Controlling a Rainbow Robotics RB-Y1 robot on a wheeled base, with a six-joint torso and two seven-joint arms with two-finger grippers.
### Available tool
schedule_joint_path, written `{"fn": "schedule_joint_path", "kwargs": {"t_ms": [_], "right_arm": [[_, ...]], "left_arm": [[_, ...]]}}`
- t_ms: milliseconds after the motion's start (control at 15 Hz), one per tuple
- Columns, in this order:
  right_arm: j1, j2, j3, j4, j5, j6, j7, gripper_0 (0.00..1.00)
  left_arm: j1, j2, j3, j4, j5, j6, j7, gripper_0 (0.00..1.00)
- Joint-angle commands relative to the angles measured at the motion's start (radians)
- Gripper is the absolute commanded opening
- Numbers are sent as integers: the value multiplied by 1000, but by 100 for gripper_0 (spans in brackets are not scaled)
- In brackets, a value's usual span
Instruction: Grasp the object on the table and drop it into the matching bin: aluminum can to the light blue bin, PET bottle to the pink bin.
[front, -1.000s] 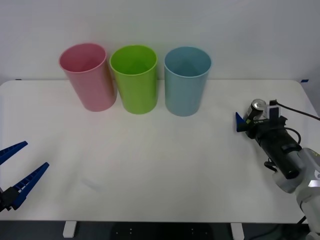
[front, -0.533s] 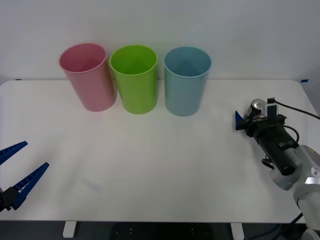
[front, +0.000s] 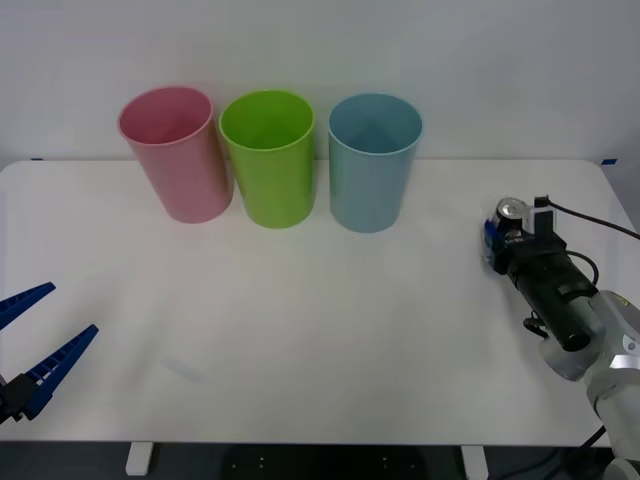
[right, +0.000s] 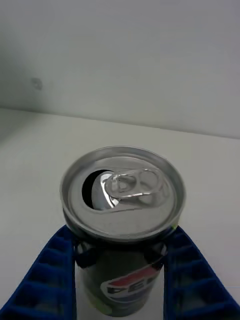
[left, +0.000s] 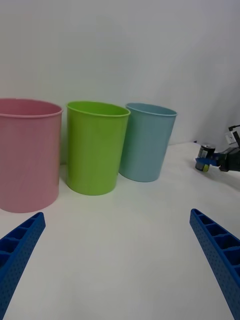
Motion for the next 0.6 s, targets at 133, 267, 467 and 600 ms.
{"fn": "schedule_joint_path", "kwargs": {"t_ms": [133,267,467,600], "right_arm": [[0,0,0,0,0,-5,-4,0],[2,0,-6,0,0,-16,-5,0],[8,0,-21,-2,-2,-48,-8,0],[32,0,-23,-46,0,-59,-21,0]], "left_arm": [[0,0,0,0,0,0,0,100],[0,0,0,0,0,0,0,100],[0,0,0,0,0,0,0,100],[0,0,0,0,0,0,0,100]]}}
